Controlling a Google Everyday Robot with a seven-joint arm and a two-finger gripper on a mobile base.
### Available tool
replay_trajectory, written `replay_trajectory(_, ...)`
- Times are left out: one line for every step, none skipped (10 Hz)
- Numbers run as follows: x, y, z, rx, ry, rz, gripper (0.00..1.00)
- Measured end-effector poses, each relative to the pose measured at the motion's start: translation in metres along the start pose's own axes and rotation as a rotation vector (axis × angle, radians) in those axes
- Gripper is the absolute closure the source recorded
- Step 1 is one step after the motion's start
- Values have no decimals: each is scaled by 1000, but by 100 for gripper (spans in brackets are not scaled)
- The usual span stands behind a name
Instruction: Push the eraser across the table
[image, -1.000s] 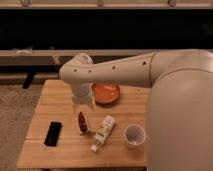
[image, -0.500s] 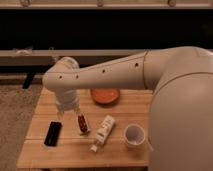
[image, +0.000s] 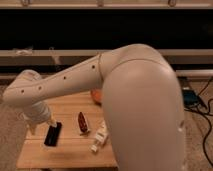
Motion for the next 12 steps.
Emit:
replay_trajectory(2,5,22,8,36,-7,35)
replay_trajectory(4,8,41,15,68,-7,35)
replay_trajectory(6,9,55,17,91,-4,35)
replay_trajectory(7,12,71,21,119,4,39)
replay_trajectory(8,13,84,28,148,16,49)
replay_trajectory(9,14,92,34,171,24,58)
replay_trajectory(8,14,97,37,189,35,70)
replay_trajectory(6,13,100,41,202,46,81)
replay_trajectory(5,13,103,42,212,51,89)
replay_trajectory(4,13,104,42,218,53,93)
replay_trajectory(3,13,107,41,226,55,94)
replay_trajectory(3,12,110,42,237,56,94)
